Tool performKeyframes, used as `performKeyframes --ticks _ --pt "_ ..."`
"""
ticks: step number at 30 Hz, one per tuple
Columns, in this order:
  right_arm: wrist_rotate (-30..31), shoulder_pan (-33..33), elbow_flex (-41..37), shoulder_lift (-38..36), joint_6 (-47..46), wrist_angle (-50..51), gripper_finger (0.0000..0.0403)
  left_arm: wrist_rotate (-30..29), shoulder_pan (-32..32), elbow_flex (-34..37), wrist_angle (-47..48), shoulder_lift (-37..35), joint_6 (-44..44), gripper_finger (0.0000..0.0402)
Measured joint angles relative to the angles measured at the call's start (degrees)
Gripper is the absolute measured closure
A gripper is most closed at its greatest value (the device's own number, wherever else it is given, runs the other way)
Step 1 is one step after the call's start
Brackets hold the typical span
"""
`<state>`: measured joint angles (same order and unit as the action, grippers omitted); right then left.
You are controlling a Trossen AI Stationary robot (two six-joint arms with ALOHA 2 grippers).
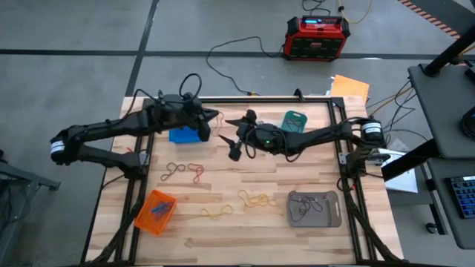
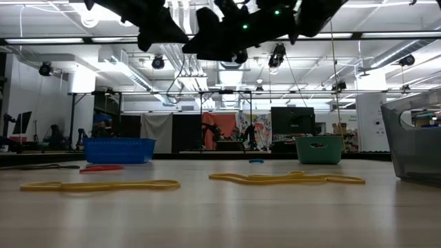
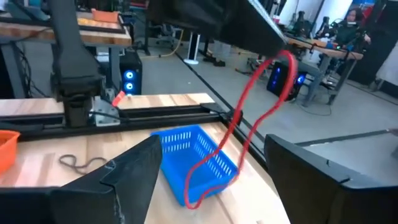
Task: Sort rubber bands into baskets
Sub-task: Put the orange rubber band from the left blue bin into the right blue bin
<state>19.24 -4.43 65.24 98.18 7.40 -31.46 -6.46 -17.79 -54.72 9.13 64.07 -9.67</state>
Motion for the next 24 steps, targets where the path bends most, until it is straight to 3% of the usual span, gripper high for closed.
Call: performKeyframes --ticks 4,8,17,24 --pt "0.3 -0.9 2.3 2.3 0.1 0.9 0.0143 0.0 0.7 0.0 -0.7 0.4 0.0 0.0402" --pt "0.3 -1.4 3.1 2.8 0.1 0.4 0.019 0.0 0.8 0.0 -0.8 0.4 0.0 0.0402" --pt "-0.2 -2.8 2.9 2.8 2.3 -0.1 0.0374 0.0 0.9 0.1 -2.2 1.7 0.2 0.0402" --pt "0.2 -2.8 2.9 -0.3 3.2 8.2 0.0393 0.0 0.8 0.1 0.3 1.5 3.1 0.0366"
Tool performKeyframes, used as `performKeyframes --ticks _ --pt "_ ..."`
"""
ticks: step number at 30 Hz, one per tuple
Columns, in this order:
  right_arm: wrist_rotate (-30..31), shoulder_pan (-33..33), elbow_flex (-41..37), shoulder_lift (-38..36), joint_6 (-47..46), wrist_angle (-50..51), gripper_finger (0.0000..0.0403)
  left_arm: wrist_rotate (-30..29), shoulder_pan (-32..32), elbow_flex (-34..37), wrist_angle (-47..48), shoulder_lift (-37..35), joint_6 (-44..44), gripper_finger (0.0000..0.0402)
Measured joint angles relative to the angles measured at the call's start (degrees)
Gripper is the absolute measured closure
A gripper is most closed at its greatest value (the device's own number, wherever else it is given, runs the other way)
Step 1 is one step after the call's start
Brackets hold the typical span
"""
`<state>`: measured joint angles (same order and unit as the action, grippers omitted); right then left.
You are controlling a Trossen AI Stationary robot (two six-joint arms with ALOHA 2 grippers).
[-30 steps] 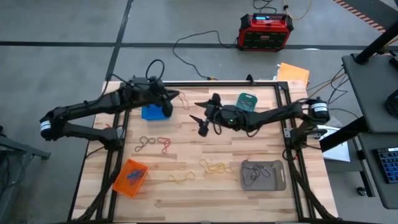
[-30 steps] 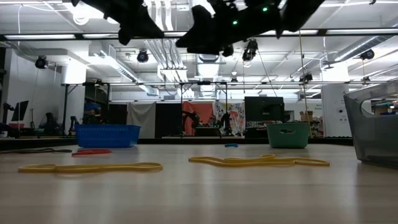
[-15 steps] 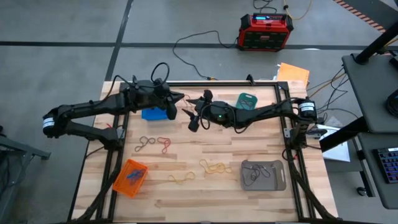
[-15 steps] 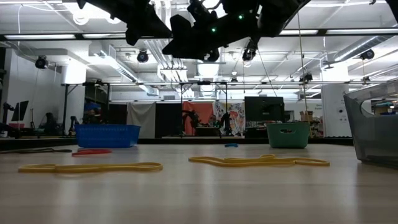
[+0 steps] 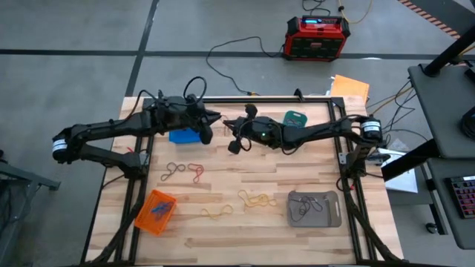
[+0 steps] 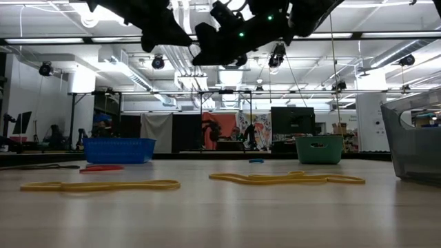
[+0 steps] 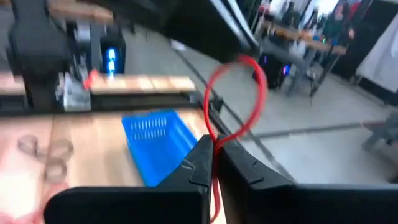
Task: Sort rubber bands into baskets
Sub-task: Put the orange rubber band from the left blue bin into the right blue bin
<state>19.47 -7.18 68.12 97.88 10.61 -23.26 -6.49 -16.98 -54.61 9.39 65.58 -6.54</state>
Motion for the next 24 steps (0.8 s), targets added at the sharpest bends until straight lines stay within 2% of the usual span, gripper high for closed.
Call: performKeyframes --ticks 6,11,13,17,24 --pt "1.8 -0.4 0.0 -7.6 -0.8 18.4 0.0394 -1.6 -0.3 0.0 1.6 -0.9 1.1 0.0272" --pt "17.2 -2.2 0.1 -14.8 -3.8 41.3 0.0394 -1.7 -0.2 0.0 2.2 -0.4 0.5 0.0191" --pt "19.9 -4.9 -0.4 -17.1 -8.7 49.8 0.0394 -1.7 -0.2 0.0 2.2 -0.4 -0.1 0.0169" --pt "19.7 -10.8 -4.1 -20.0 -18.0 57.6 0.0394 -1.6 -0.2 0.0 2.2 -0.2 -1.3 0.0149" --pt "18.2 -16.8 -11.7 -20.9 -27.5 57.5 0.0391 -1.5 0.1 0.0 2.2 0.7 -1.7 0.0154"
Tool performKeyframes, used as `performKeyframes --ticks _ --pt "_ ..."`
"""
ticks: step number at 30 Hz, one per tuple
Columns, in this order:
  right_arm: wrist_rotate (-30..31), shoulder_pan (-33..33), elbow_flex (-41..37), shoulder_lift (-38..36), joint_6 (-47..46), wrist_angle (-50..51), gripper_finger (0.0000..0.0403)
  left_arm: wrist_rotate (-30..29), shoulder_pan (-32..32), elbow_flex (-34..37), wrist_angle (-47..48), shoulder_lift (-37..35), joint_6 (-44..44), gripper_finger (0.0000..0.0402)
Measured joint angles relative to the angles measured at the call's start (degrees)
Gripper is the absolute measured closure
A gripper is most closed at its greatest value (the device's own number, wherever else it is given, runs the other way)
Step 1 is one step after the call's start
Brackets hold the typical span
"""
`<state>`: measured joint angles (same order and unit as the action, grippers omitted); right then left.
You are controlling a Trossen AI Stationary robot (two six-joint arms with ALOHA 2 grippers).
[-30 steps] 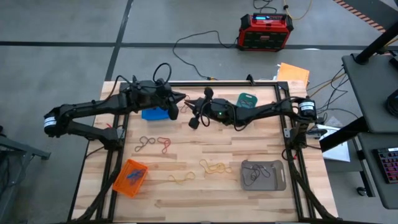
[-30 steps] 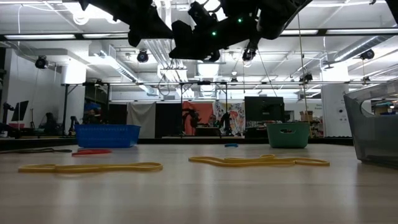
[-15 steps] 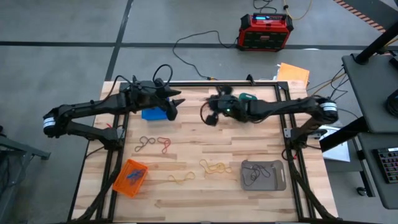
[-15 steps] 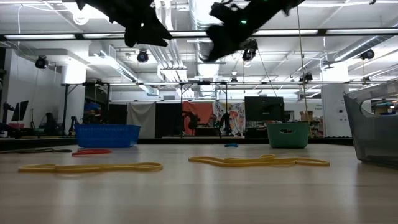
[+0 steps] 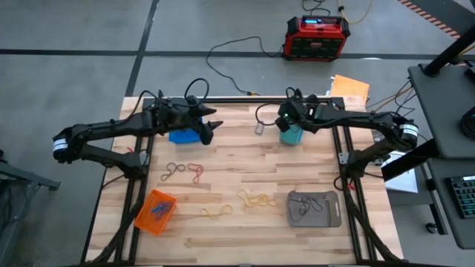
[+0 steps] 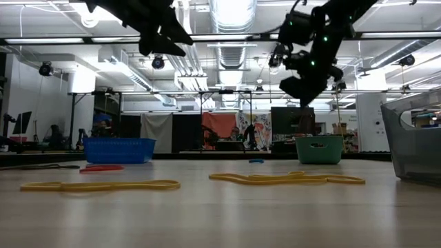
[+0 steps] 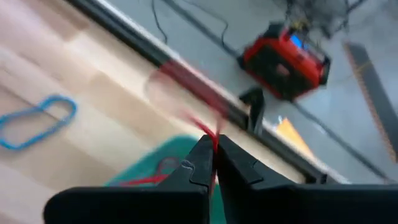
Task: Sort rubber bands into baskets
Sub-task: Put the orange rubber band from the left blue bin into the right blue bin, then put the bottom left yellow rubber band into the left blue bin
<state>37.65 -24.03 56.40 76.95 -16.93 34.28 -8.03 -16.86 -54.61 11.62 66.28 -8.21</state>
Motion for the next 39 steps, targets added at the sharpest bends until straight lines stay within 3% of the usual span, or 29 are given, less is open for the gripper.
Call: performKeyframes --ticks 4,13,18,23,30,39 --pt "-2.6 -0.4 -1.2 0.0 -2.9 -0.2 0.0368 0.0 0.0 0.0 0.0 0.9 0.0 0.0159" --pt "-7.1 0.0 -0.6 -0.8 -5.8 0.1 0.0243 0.0 0.0 0.0 0.1 2.8 -0.6 0.0161" --pt "-10.0 4.0 1.1 -5.3 -5.5 -1.6 0.0199 0.0 1.9 0.0 5.7 2.9 -3.1 0.0161" --pt "-17.6 13.9 -0.1 -9.7 1.1 -8.9 0.0184 0.2 10.3 0.1 15.6 2.9 -7.1 0.0161" --pt "-18.2 29.4 -3.4 -10.7 7.1 -18.6 0.0183 0.4 25.9 1.6 18.4 4.2 -7.4 0.0162" --pt "-18.2 36.3 -3.5 -10.5 7.0 -18.7 0.0183 0.1 37.4 1.8 16.8 10.6 -13.0 0.0162"
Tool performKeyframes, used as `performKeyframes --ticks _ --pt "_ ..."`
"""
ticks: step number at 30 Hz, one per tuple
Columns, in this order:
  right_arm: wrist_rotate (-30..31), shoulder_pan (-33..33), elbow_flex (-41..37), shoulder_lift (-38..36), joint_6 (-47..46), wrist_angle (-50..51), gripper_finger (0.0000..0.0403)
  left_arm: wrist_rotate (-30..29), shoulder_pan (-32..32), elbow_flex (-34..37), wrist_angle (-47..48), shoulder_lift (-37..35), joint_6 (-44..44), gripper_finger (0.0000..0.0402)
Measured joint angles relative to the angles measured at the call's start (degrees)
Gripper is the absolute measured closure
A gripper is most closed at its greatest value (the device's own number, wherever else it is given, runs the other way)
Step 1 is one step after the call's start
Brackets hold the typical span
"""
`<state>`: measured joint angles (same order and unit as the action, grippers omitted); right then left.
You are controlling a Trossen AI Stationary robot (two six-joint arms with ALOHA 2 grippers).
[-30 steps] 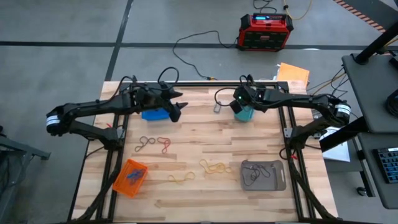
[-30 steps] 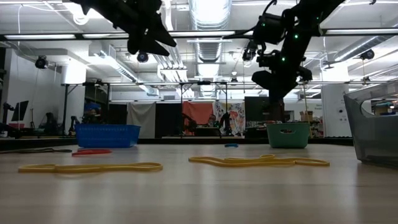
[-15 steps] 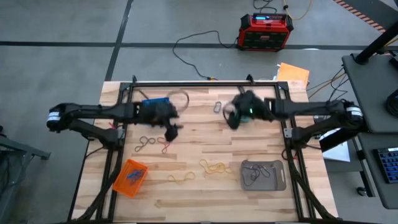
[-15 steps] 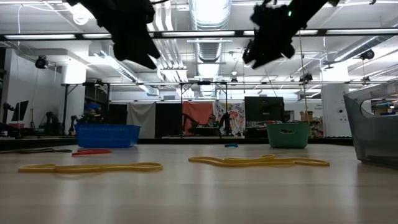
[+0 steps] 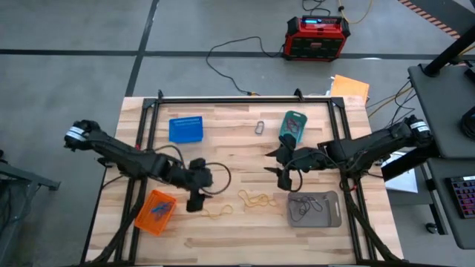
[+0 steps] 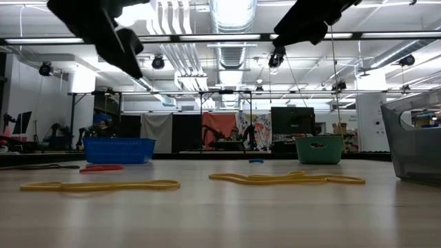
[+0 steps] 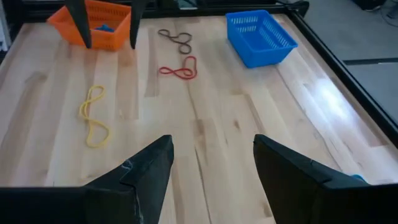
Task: Sort rubber bands into baskets
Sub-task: Put the bottom left yellow rubber band into the left blue bin
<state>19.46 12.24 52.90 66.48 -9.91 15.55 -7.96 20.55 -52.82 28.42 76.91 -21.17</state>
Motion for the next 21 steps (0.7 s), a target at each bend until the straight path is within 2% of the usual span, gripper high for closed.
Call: performKeyframes --ticks 5,12,16,21 --pt "0.0 0.3 -0.1 0.1 0.2 0.4 0.0183 -0.1 4.0 0.0 -1.0 6.7 -7.1 0.0162" --pt "0.0 0.3 -3.5 0.0 0.9 0.0 0.0183 0.0 9.7 0.0 -7.3 15.4 -14.3 0.0162" --pt "0.0 0.3 -5.0 0.0 0.8 -0.2 0.0183 -0.2 10.7 0.0 -11.9 18.0 -15.5 0.0162" --pt "-0.4 0.3 -5.4 0.0 0.8 -0.5 0.0183 -2.0 10.7 0.0 -13.2 21.5 -15.3 0.0161"
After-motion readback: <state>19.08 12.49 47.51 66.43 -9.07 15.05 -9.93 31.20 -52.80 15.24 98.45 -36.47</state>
